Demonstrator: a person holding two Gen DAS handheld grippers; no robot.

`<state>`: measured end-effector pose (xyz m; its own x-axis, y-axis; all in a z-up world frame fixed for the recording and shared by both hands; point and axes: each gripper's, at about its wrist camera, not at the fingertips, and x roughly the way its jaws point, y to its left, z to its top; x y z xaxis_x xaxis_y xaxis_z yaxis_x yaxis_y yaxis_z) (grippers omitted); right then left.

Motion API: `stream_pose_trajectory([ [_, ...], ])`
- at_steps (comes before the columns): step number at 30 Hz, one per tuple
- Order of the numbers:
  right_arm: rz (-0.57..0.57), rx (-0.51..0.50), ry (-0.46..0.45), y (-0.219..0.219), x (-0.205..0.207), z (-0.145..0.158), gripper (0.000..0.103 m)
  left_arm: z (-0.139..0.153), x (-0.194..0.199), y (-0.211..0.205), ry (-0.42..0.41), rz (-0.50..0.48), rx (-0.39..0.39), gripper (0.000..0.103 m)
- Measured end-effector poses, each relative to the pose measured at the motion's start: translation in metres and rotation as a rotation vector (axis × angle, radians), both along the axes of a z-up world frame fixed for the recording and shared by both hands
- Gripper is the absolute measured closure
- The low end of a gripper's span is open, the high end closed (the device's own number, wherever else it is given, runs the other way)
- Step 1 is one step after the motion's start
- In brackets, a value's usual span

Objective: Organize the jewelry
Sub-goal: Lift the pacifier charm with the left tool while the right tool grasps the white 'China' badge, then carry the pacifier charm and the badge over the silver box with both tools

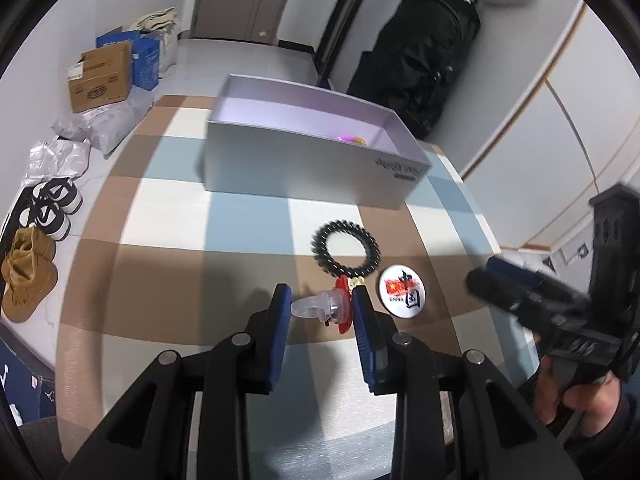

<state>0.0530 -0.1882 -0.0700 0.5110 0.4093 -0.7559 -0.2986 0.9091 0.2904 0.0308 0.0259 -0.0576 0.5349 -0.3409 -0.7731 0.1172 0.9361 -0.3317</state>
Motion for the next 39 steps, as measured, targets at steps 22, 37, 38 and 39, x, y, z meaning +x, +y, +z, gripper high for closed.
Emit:
stream_pose_trajectory([
  [22,0.217,-0.296,-0.046,0.081,-0.001,-0.026,0.051,0.001,0.004,0.034,-0.011,0.089,-0.062,0.078],
  [37,0.199,-0.237,-0.034,0.073,0.002,-0.022,0.061,0.005,0.005,0.027,-0.031,0.073,-0.052,0.078],
  [38,0.194,-0.225,-0.030,0.072,0.003,-0.021,0.061,0.006,0.005,0.027,-0.034,0.074,-0.054,0.078],
  [39,0.190,-0.217,-0.028,0.071,0.004,-0.021,0.061,0.007,0.006,0.026,-0.036,0.075,-0.055,0.078],
])
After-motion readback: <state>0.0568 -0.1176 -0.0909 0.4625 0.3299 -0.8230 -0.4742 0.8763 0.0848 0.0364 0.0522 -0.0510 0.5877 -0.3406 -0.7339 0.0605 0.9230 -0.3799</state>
